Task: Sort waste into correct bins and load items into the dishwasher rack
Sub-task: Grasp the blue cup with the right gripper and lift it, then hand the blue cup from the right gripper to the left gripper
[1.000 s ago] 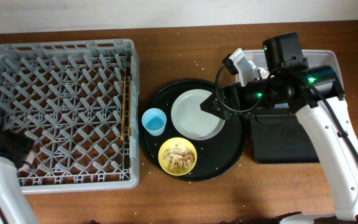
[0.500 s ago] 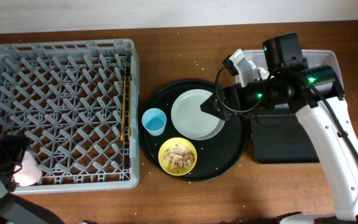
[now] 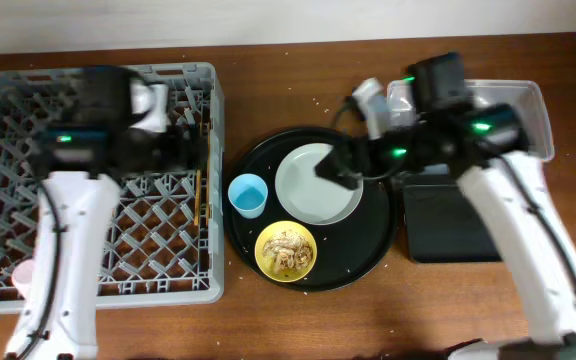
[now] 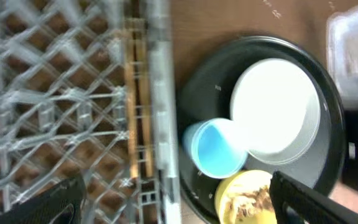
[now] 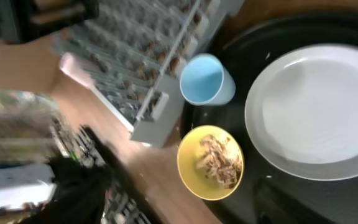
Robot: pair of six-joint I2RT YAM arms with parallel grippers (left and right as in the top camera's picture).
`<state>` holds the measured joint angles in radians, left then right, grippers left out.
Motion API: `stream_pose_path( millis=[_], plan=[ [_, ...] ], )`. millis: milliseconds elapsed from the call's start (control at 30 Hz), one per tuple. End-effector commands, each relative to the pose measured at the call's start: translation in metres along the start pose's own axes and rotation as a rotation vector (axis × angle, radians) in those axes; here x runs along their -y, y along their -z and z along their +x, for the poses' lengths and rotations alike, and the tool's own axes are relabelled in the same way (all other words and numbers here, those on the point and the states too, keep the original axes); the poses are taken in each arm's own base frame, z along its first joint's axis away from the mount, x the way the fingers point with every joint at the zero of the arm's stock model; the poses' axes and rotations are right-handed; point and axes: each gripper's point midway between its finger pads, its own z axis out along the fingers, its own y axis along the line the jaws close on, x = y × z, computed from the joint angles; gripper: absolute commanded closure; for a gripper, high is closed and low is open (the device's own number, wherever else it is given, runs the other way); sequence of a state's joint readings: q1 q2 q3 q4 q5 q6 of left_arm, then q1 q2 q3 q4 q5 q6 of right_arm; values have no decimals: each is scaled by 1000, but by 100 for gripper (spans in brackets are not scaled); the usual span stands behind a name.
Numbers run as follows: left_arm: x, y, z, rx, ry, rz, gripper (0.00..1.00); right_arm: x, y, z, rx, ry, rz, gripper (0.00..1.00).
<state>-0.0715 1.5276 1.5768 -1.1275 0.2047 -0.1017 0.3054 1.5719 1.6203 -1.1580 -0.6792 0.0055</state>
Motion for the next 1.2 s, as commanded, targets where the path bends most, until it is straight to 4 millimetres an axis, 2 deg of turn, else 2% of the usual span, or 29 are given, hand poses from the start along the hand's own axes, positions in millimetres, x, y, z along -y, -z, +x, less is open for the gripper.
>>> stream_pose_path(
  millis=[0, 67, 200, 233, 300, 367, 433, 467, 533, 633, 700, 767, 800, 867, 933, 1000, 1067, 1167],
  plan=[
    [1, -1, -1, 11, -32, -101, 5, 30, -70, 10, -145, -22, 207, 38],
    [-6, 0, 4, -10, 20, -106, 5, 51, -114, 6, -164, -37, 313, 41],
    [-15, 2, 12, -46, 53, -115, 5, 57, -178, 17, -229, -31, 291, 44],
    [-20, 3, 13, -47, 67, -121, 2, 59, -195, 23, -253, -22, 289, 46],
    [-20, 3, 10, -39, 85, -99, 1, 63, -212, 27, -263, -11, 286, 50],
    [-8, 3, 6, -26, 90, -16, 1, 77, -216, 23, -241, -42, 345, 64],
    [-3, 3, 3, -18, 95, 30, 1, 86, -210, 20, -230, -63, 364, 89],
    [-2, 4, 2, -18, 103, 49, 1, 85, -204, 18, -227, -79, 343, 96],
    [1, 9, 0, -14, 134, 137, 1, 77, -185, 9, -209, -110, 259, 96],
    [25, 27, -10, 32, 74, 412, 1, 23, -127, -19, -113, 9, -95, 96],
    [53, 57, -16, 95, -3, 695, 1, -29, -59, -39, 30, 163, -392, 96],
    [74, 81, -17, 120, -23, 885, 1, -59, 0, -46, 151, 270, -551, 96],
    [84, 89, -16, 116, -33, 951, 1, -69, 17, -46, 183, 303, -583, 96],
    [106, 102, -10, 96, -63, 1067, 1, -80, 27, -43, 198, 334, -589, 96],
    [127, 107, -2, 59, -99, 1128, 1, -98, 32, -37, 196, 382, -673, 96],
    [144, 121, 4, 37, -123, 1235, 1, -104, 29, -34, 186, 396, -686, 96],
    [154, 137, 8, 28, -134, 1340, 1, -106, 29, -35, 188, 404, -688, 96],
    [161, 139, 13, 2, -139, 1360, 5, -104, 28, -36, 193, 412, -677, 96]
  ],
)
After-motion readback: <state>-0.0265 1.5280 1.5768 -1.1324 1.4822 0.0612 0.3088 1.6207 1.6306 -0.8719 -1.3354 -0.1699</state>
